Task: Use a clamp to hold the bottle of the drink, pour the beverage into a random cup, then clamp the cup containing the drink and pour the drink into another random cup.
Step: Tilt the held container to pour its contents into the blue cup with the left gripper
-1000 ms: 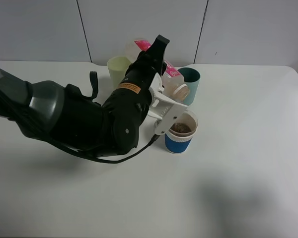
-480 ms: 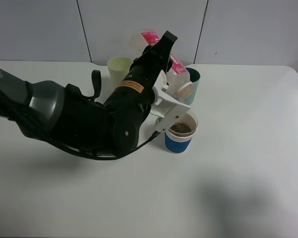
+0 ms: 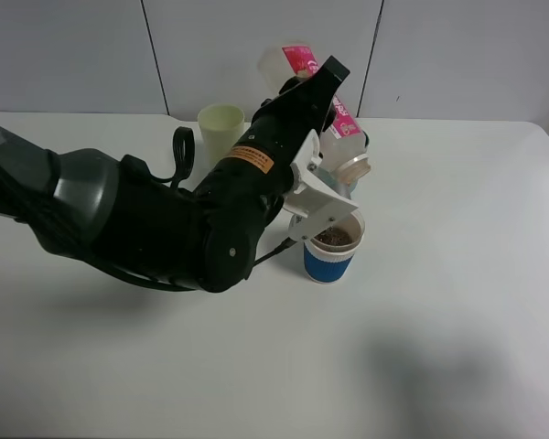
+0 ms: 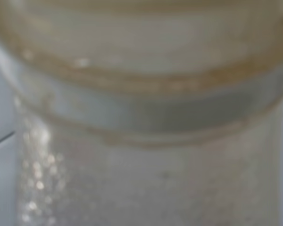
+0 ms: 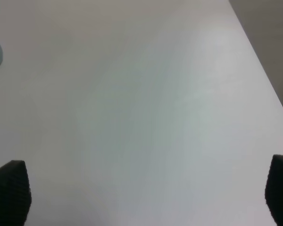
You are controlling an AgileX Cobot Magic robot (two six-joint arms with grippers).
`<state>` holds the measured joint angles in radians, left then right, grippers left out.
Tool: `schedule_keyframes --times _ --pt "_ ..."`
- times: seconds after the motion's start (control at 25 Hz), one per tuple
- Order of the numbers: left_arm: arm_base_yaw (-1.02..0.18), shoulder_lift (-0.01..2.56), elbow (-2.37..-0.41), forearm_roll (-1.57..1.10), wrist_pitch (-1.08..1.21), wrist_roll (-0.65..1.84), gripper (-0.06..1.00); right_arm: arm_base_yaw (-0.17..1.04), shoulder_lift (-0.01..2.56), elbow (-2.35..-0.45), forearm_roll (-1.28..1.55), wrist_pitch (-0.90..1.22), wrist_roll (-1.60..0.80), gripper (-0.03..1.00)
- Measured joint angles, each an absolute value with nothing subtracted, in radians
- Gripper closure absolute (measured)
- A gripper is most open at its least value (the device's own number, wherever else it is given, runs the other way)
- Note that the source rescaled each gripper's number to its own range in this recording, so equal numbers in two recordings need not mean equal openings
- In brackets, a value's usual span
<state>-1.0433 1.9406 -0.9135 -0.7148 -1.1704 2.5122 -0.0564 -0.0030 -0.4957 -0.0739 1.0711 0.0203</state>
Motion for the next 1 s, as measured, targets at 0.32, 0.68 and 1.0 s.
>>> schedule_keyframes --times 0.32,0.68,1.0 --pt "-1.043 1.941 -0.913 -0.667 -1.171 2.516 0.92 -0.056 -0.003 -0.496 -0.074 1.071 0.020 -0.03" --pt "-1.043 1.941 -0.913 -0.750 -1.145 2.315 0.92 -0.056 -0.003 -0.496 -0.074 1.071 0.020 -0.03" --pt "-1.043 1.882 -0.886 -0.891 -1.005 1.944 0.92 -0.056 -0.003 -0.496 -0.074 1.071 0.020 -0.03"
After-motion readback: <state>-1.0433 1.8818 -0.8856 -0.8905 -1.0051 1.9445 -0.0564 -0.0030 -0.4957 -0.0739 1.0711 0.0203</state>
